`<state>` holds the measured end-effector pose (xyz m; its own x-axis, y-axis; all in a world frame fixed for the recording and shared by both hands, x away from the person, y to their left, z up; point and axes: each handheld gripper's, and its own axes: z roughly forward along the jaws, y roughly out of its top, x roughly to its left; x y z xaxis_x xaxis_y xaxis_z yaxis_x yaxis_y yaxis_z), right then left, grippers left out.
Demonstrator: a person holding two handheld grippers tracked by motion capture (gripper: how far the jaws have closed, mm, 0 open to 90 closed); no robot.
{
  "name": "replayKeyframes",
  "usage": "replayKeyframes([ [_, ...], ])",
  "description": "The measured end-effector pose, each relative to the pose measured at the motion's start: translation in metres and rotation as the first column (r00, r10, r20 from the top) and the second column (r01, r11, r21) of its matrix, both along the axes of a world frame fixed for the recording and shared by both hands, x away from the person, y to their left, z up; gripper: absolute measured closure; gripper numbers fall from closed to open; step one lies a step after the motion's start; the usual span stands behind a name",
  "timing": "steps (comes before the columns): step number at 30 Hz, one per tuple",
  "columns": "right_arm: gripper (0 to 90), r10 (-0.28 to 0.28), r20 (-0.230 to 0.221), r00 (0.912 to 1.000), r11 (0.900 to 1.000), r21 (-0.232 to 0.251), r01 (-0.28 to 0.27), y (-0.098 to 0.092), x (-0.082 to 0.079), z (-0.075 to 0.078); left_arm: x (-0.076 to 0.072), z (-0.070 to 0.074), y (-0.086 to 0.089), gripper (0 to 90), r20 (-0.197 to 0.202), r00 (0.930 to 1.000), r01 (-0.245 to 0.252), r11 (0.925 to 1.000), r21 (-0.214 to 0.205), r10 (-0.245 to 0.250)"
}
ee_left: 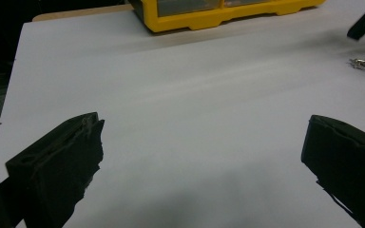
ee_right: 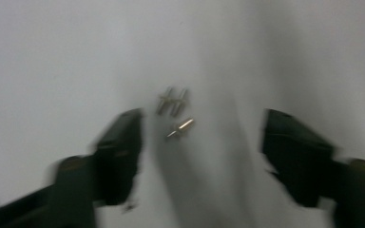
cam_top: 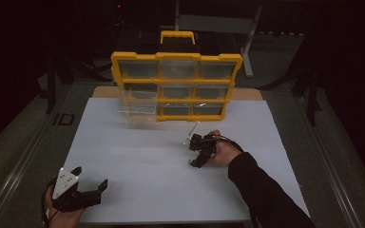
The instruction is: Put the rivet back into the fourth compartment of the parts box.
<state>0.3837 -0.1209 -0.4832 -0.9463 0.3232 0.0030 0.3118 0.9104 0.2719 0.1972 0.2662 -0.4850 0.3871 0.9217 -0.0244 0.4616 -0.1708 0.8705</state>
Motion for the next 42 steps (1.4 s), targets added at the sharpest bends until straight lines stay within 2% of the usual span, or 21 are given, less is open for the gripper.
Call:
replayKeyframes([
  [3,54.6,0.027,-0.012,0.9996,0.9994,-0.020,-0.028,0.001,0.003,-0.004,0.000,0.000,0.000,0.7,0.000,1.0000,0.000,1.0000,0.001,0.000],
  [7,62.2,0.042,-0.022,0.9989,0.9989,-0.021,-0.043,0.003,0.004,-0.007,0.000,0.000,0.000,0.7,0.001,1.0000,0.001,1.0000,0.000,-0.001],
  [11,70.1,0.036,-0.035,0.9987,0.9990,-0.026,-0.037,0.003,0.005,-0.006,0.000,0.000,0.000,0.7,0.002,1.0000,0.001,1.0000,0.001,-0.001],
  [16,80.3,0.059,-0.039,0.9975,0.9957,-0.069,-0.061,0.004,0.004,-0.005,0.000,0.000,0.000,0.7,0.001,1.0000,0.000,1.0000,0.002,0.000],
  [18,82.1,0.075,-0.036,0.9965,0.9902,-0.115,-0.079,0.008,0.003,-0.004,0.000,0.000,0.000,0.7,0.001,1.0000,0.000,1.0000,0.002,0.000],
  [22,82.3,0.087,-0.036,0.9955,0.9810,-0.171,-0.092,0.014,0.002,-0.003,-0.001,0.000,0.001,0.8,0.001,1.0000,-0.002,1.0000,0.001,0.002],
  [25,82.7,0.088,-0.040,0.9953,0.9806,-0.172,-0.094,0.013,0.002,-0.003,-0.001,0.000,0.001,0.8,0.001,1.0000,-0.001,1.0000,0.002,0.001],
  [30,82.8,0.071,-0.036,0.9968,0.9847,-0.157,-0.076,0.008,0.001,-0.001,-0.001,0.000,0.001,0.8,0.001,1.0000,-0.003,1.0000,0.002,0.003],
  [33,82.8,0.037,-0.031,0.9988,0.9947,-0.095,-0.040,0.002,0.002,0.009,-0.001,0.000,0.000,0.8,0.001,1.0000,-0.003,1.0000,0.002,0.003],
  [38,82.8,0.021,-0.017,0.9996,0.9992,-0.034,-0.021,-0.005,0.004,0.021,-0.001,0.000,0.001,0.8,0.000,1.0000,-0.003,1.0000,0.000,0.003],
  [42,82.7,0.002,-0.007,1.0000,1.0000,-0.005,-0.002,-0.006,0.005,0.032,-0.001,0.000,0.001,0.9,0.001,1.0000,-0.003,1.0000,0.000,0.003],
])
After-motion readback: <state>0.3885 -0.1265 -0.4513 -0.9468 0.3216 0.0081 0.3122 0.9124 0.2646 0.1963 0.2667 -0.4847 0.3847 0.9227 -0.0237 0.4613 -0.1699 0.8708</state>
